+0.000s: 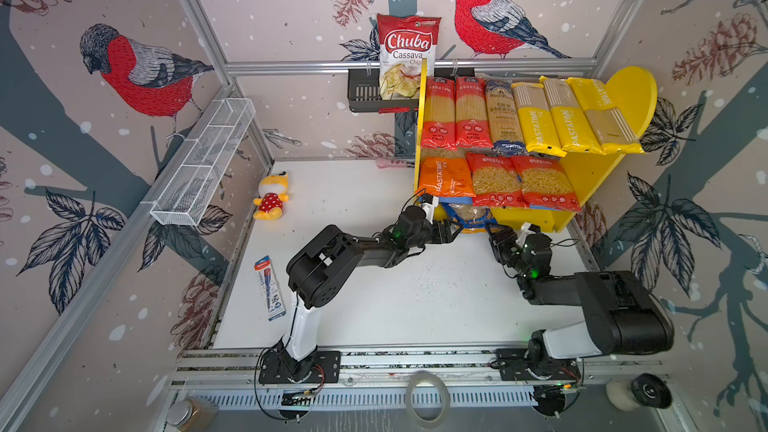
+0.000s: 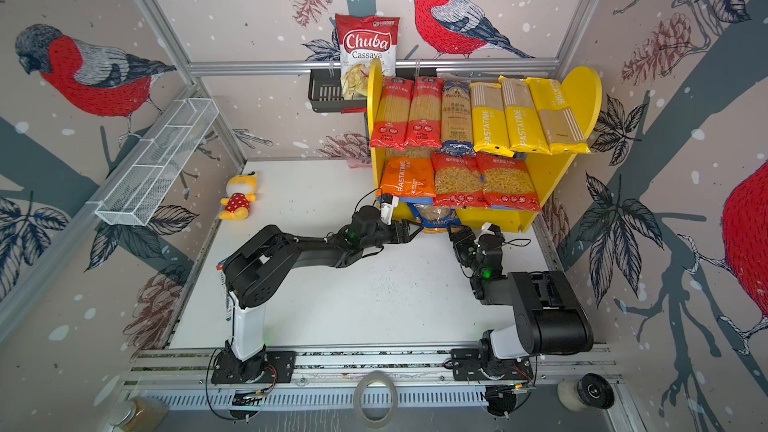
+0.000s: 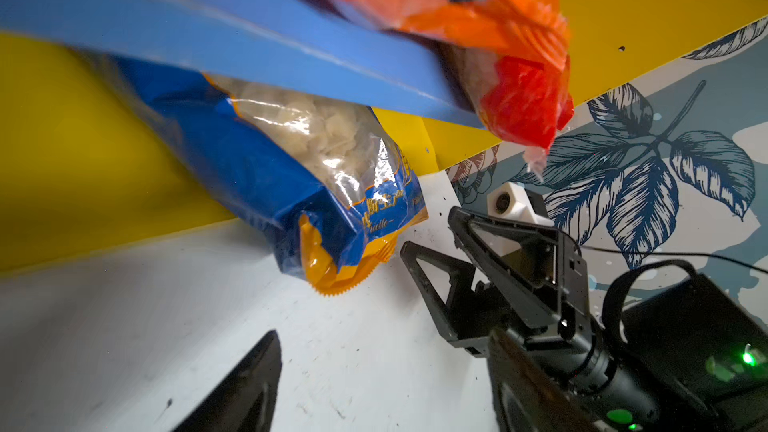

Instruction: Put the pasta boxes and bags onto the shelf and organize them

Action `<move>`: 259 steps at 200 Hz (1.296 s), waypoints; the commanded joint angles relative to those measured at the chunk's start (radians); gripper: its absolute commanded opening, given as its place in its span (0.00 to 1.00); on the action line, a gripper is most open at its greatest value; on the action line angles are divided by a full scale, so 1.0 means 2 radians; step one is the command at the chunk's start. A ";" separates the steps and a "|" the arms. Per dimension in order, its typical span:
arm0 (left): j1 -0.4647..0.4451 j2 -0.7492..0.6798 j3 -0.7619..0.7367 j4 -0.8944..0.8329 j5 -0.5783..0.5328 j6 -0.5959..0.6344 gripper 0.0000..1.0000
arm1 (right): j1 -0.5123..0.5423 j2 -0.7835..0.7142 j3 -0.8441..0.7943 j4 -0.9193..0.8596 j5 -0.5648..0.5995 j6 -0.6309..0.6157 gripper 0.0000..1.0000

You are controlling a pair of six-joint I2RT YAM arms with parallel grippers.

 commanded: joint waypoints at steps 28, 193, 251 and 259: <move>0.000 0.038 0.048 -0.004 -0.022 -0.009 0.78 | -0.056 0.028 0.056 -0.106 -0.102 -0.096 0.75; 0.000 0.133 0.154 -0.028 -0.019 -0.009 0.40 | -0.037 0.075 -0.013 0.125 0.022 0.009 0.09; 0.002 0.113 0.122 -0.030 -0.020 0.005 0.40 | -0.032 0.114 0.033 0.140 0.021 0.006 0.09; 0.004 0.108 0.110 -0.023 -0.020 0.002 0.38 | -0.034 0.135 0.059 0.127 -0.002 -0.001 0.10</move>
